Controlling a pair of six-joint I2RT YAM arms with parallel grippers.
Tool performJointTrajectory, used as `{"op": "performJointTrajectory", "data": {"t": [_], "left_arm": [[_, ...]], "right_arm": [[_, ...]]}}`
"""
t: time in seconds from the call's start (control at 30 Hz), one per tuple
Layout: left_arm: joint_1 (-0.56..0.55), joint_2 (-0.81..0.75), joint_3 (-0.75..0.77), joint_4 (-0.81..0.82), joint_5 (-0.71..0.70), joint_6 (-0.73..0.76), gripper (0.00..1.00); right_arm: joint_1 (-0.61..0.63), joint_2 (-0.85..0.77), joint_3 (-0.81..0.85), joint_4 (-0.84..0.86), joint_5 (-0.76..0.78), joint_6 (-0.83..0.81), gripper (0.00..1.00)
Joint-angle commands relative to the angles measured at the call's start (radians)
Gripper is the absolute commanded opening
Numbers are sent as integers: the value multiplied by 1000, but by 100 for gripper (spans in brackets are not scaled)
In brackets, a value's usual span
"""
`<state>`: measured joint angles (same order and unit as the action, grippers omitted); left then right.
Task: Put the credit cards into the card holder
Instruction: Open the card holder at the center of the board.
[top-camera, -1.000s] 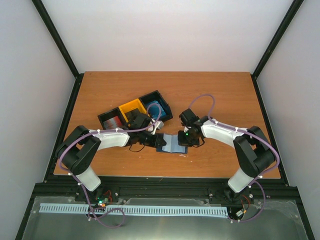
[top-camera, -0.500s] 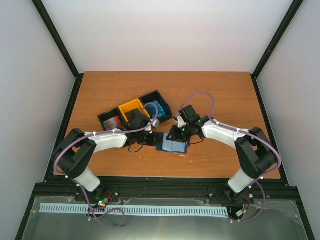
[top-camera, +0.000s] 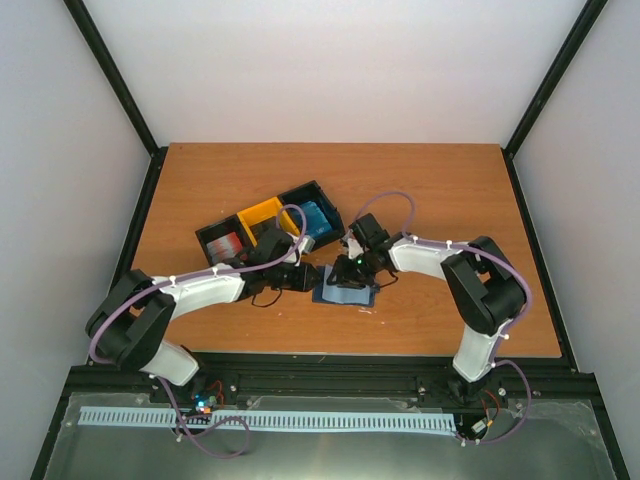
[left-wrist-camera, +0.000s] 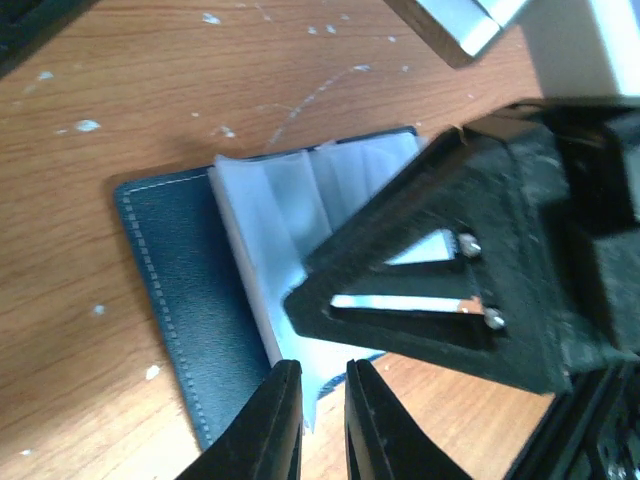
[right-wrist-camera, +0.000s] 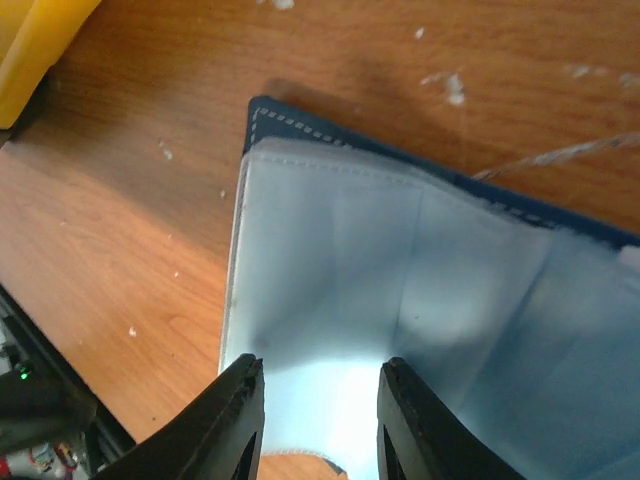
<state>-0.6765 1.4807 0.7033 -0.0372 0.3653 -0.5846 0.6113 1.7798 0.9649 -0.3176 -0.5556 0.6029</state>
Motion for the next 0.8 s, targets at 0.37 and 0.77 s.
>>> {"op": "performJointTrajectory", "data": {"t": [0.37, 0.77], "left_arm": [[-8, 77, 62, 131, 187, 75, 19], [-17, 244, 131, 12, 131, 88, 17]], "right_arm": [[1, -176, 39, -200, 415, 39, 32], [1, -170, 9, -235, 240, -41, 33]]}}
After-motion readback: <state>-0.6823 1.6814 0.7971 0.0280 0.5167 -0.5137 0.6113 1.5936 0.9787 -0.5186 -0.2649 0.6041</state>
